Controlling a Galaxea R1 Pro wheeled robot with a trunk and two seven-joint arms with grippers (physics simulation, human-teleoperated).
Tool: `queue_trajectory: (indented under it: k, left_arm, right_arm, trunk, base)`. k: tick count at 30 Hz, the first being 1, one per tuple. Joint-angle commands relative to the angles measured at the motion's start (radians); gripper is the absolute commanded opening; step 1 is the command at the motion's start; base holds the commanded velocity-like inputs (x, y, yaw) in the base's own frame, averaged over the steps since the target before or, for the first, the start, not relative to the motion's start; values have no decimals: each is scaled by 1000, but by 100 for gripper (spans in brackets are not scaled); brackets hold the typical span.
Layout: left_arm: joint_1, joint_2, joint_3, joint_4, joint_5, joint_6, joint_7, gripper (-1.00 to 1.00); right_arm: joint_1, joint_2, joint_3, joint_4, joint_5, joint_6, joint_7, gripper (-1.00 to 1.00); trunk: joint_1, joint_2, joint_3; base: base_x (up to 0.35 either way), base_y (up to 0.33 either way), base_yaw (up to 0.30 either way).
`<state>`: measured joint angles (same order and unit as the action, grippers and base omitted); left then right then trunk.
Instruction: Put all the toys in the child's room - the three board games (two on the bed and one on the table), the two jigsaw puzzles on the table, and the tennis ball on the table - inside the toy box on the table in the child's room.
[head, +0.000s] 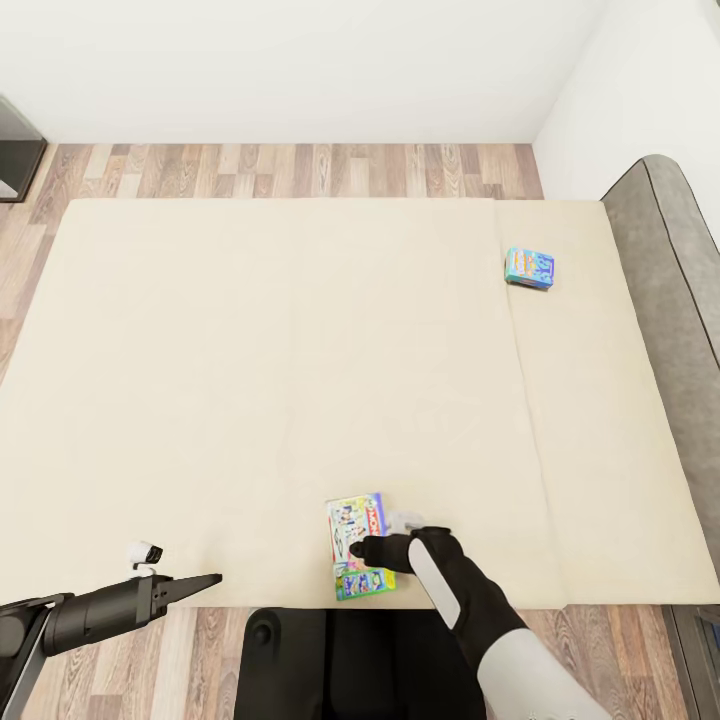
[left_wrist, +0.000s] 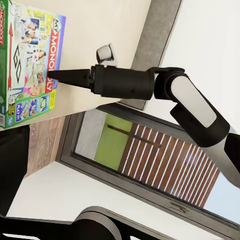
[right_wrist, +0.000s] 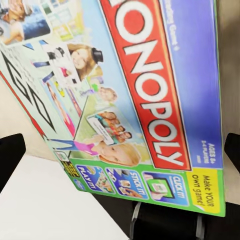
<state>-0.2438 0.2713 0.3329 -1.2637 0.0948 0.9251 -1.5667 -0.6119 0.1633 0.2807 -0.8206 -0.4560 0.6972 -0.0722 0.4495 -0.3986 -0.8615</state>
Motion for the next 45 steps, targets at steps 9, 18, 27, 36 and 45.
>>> queue_trajectory:
  k: [9, 18, 27, 36, 45]
  left_arm:
    - [0, 0, 0, 0, 0, 11, -4, 100]
    - [0, 0, 0, 0, 0, 11, -4, 100]
    - [0, 0, 0, 0, 0, 11, -4, 100]
    - [0, 0, 0, 0, 0, 11, -4, 100]
    - [0, 0, 0, 0, 0, 10, -4, 100]
  right_arm:
    - [-5, 11, 3, 14, -8, -26, -7, 100]
    - [-6, 11, 4, 35, -9, -53, -5, 100]
    - [-11, 11, 4, 44, -2, -57, -5, 100]
    - [-32, 11, 21, 93, 0, -92, 0, 100]
    - [-55, 11, 53, 120, 0, -100, 3, 100]
  trunk:
    - [1, -2, -1]
    - [1, -2, -1]
    - [1, -2, -1]
    - [1, -2, -1]
    - [1, -2, -1]
  base:
    - [0, 0, 0]
    - [0, 0, 0]
    - [0, 0, 0]
    - [0, 0, 0]
    - [0, 0, 0]
